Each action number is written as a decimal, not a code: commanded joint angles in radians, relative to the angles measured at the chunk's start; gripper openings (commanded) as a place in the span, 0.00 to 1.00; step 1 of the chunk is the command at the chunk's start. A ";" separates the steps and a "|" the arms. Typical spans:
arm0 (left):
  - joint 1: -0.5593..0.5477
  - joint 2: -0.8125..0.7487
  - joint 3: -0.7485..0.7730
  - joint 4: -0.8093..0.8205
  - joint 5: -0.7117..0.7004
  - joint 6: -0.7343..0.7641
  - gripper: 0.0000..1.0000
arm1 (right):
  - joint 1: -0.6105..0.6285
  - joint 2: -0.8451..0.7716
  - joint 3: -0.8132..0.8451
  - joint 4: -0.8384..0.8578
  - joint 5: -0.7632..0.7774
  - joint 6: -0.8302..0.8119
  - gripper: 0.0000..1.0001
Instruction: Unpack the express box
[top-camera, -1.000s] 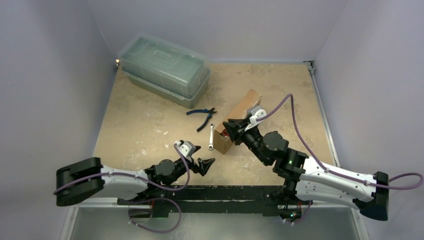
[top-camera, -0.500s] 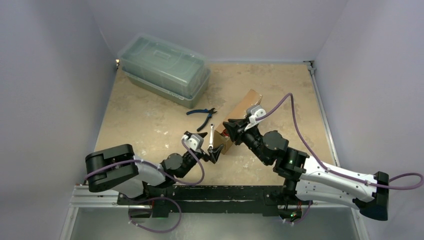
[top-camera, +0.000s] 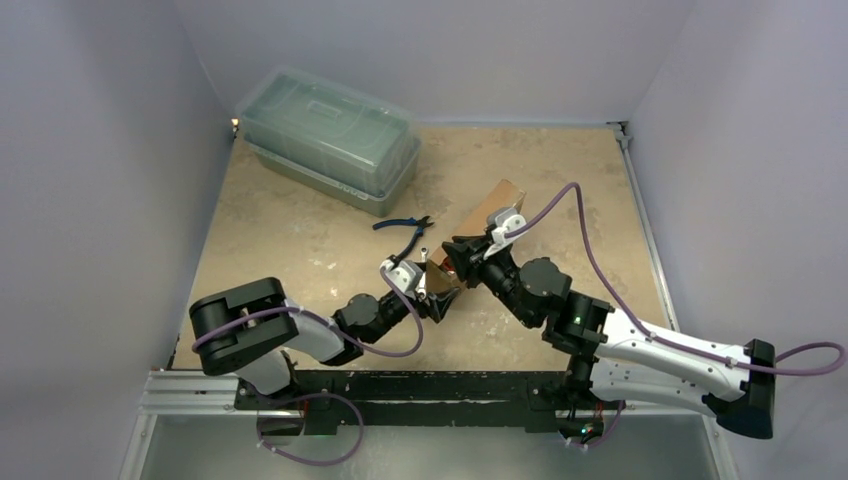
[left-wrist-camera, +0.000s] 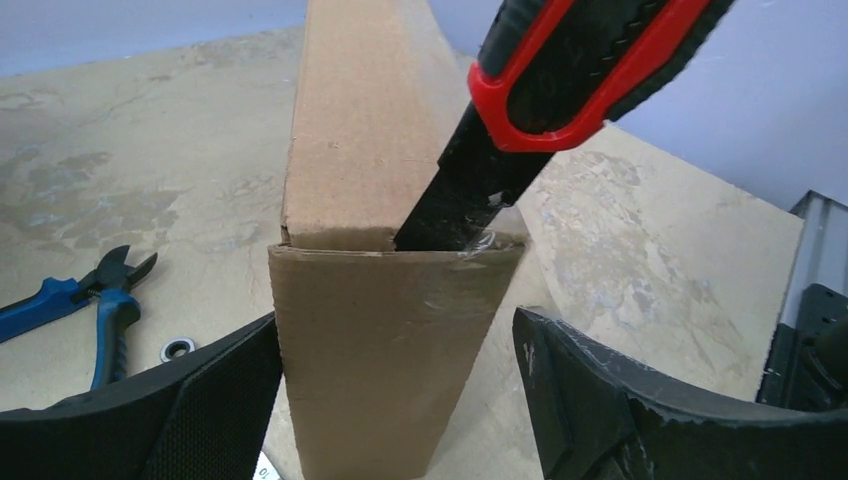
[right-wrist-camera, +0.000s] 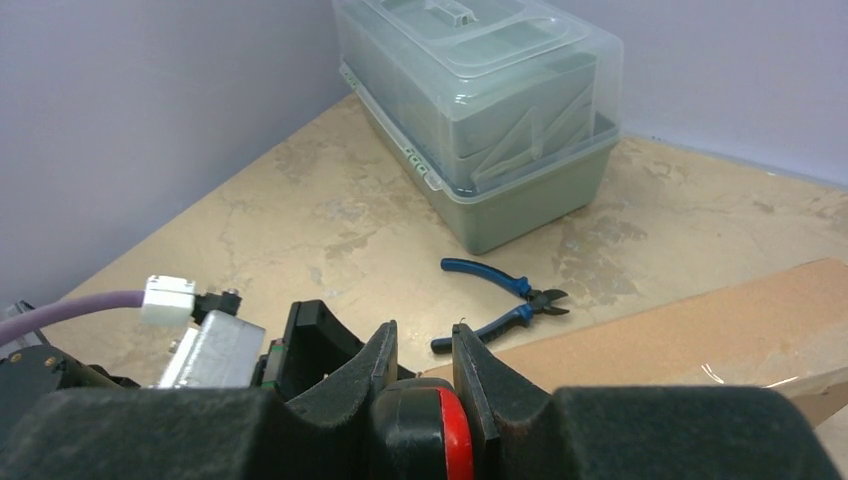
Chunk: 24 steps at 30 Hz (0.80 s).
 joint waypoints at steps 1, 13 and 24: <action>0.005 0.036 0.037 0.038 -0.098 0.006 0.78 | 0.000 0.020 0.041 -0.021 -0.010 -0.023 0.00; 0.010 0.028 -0.007 0.081 -0.208 0.038 0.60 | 0.069 0.084 0.108 -0.111 0.102 -0.118 0.00; 0.011 -0.010 -0.015 0.031 -0.218 0.022 0.40 | 0.184 0.096 0.126 -0.203 0.249 -0.150 0.00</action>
